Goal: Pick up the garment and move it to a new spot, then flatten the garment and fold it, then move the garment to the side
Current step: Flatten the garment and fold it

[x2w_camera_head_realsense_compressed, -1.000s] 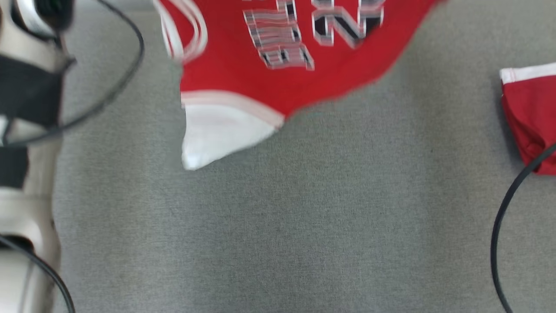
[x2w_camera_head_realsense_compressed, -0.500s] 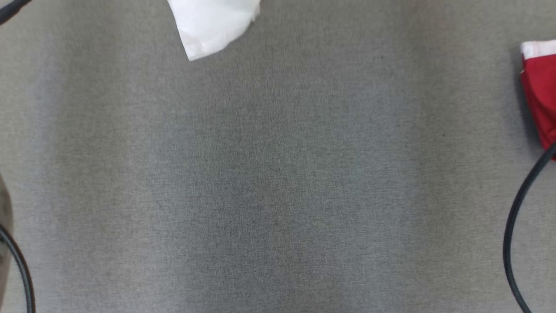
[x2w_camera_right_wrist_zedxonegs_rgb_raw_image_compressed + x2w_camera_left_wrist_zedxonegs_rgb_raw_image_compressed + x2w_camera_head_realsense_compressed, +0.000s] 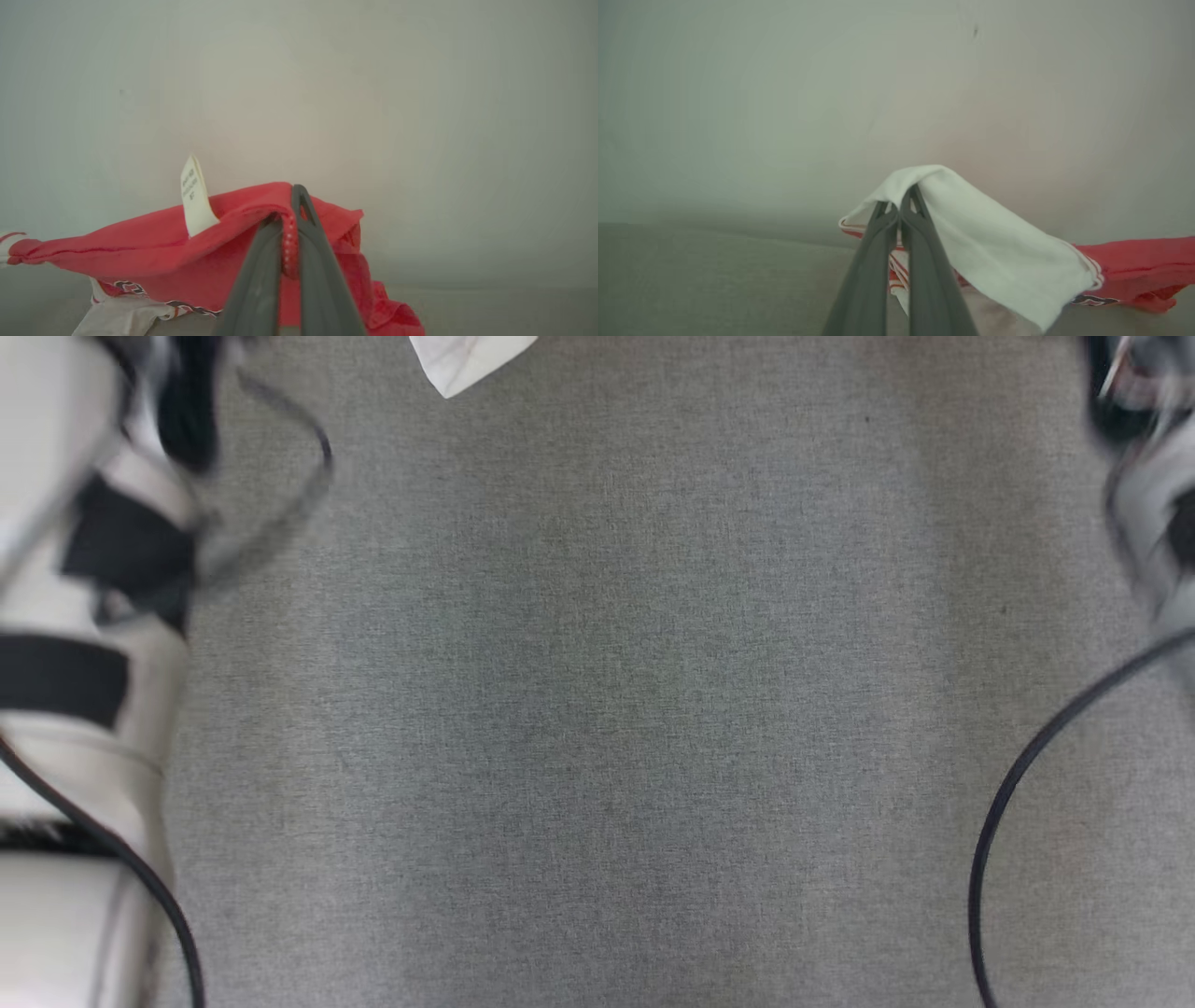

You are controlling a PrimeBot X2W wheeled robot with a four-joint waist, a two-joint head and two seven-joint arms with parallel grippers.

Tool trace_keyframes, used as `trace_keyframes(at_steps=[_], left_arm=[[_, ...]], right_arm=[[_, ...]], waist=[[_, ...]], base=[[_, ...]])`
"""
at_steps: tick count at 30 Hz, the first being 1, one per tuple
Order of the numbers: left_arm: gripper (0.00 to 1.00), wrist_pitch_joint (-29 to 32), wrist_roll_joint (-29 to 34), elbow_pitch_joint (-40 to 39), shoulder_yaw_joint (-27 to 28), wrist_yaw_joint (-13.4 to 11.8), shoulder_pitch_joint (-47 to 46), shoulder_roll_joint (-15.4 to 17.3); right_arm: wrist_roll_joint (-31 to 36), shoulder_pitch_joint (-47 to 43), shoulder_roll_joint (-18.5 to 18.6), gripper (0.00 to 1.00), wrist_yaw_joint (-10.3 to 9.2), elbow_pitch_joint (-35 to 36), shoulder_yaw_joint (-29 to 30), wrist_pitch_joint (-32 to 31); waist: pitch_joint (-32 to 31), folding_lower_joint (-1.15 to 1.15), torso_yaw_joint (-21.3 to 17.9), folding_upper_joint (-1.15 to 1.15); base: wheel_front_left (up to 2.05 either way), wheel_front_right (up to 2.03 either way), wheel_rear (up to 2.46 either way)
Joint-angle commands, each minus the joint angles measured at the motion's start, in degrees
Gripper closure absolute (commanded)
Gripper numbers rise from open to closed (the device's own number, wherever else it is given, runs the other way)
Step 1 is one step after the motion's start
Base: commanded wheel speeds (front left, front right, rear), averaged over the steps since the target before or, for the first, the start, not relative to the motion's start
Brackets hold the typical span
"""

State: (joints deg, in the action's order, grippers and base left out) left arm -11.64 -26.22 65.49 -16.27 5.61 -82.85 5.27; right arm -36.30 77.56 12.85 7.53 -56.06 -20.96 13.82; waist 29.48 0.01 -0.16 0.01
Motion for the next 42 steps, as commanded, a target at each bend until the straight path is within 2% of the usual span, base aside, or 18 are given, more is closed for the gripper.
trace_keyframes(at_steps=[1,6,12,13,17,20,21,28,35,42], left_arm=[[1.0,-1.5,0.1,-0.9,-0.3,0.5,3.0,-0.1],[1.0,-3.5,-0.8,-8.2,1.1,0.2,13.5,-0.2],[1.0,-3.5,2.0,-30.3,3.1,-3.0,33.4,1.1],[1.0,-3.5,2.0,-30.3,3.1,-3.0,33.4,1.1],[1.0,-2.0,2.7,-43.4,1.5,-5.4,47.7,2.1],[1.0,1.5,2.7,-52.7,0.2,-7.3,57.7,2.9],[1.0,4.2,2.5,-58.6,-0.6,-8.8,64.2,3.6],[1.0,14.1,1.0,-75.7,-2.9,-13.1,82.4,6.5],[1.0,24.8,-1.6,-84.0,-5.2,-14.8,93.5,10.3],[1.0,31.6,-3.5,-88.2,-5.1,-16.5,99.7,13.8]], right_arm=[[-2.6,-3.9,1.2,1.0,-0.09,2.1,-1.3,0.6],[-9.7,-16.2,4.1,1.0,-0.08,10.4,-4.2,1.3],[-14.1,-32.2,6.5,1.0,-0.08,21.8,-3.0,1.3],[-14.1,-32.2,6.5,1.0,-0.08,21.8,-3.0,1.3],[-15.0,-42.7,7.8,1.0,-0.08,28.0,-1.1,1.4],[-14.9,-50.4,8.6,1.0,-0.08,30.8,-0.4,1.4],[-14.6,-54.8,8.6,1.0,-0.08,32.5,-1.1,1.1],[-13.4,-68.4,9.5,1.0,-0.08,36.3,2.0,-1.6],[-10.0,-81.7,7.6,1.0,-0.08,42.7,9.6,-9.0],[-4.4,-93.0,4.0,1.0,-0.08,52.7,17.5,-19.3]], waist=[[-1.1,-0.01,0.2,-0.01],[-4.4,-0.01,0.8,-0.01],[-9.4,-0.01,0.6,-0.01],[-9.4,-0.01,0.6,-0.01],[-12.6,-0.01,0.6,-0.01],[-14.7,-0.01,0.4,-0.01],[-16.0,-0.01,0.2,-0.01],[-20.2,-0.01,1.1,-0.01],[-23.3,-0.01,3.0,-0.01],[-24.2,-0.01,3.2,-0.01]], base=[[0.0,0.0,0.0],[0.0,0.0,0.0],[0.0,0.0,0.0],[0.0,0.0,0.0],[0.0,0.0,0.0],[0.0,0.0,0.0],[0.0,0.0,0.0],[0.0,0.0,0.0],[0.0,0.0,0.0],[0.0,0.0,0.0]])
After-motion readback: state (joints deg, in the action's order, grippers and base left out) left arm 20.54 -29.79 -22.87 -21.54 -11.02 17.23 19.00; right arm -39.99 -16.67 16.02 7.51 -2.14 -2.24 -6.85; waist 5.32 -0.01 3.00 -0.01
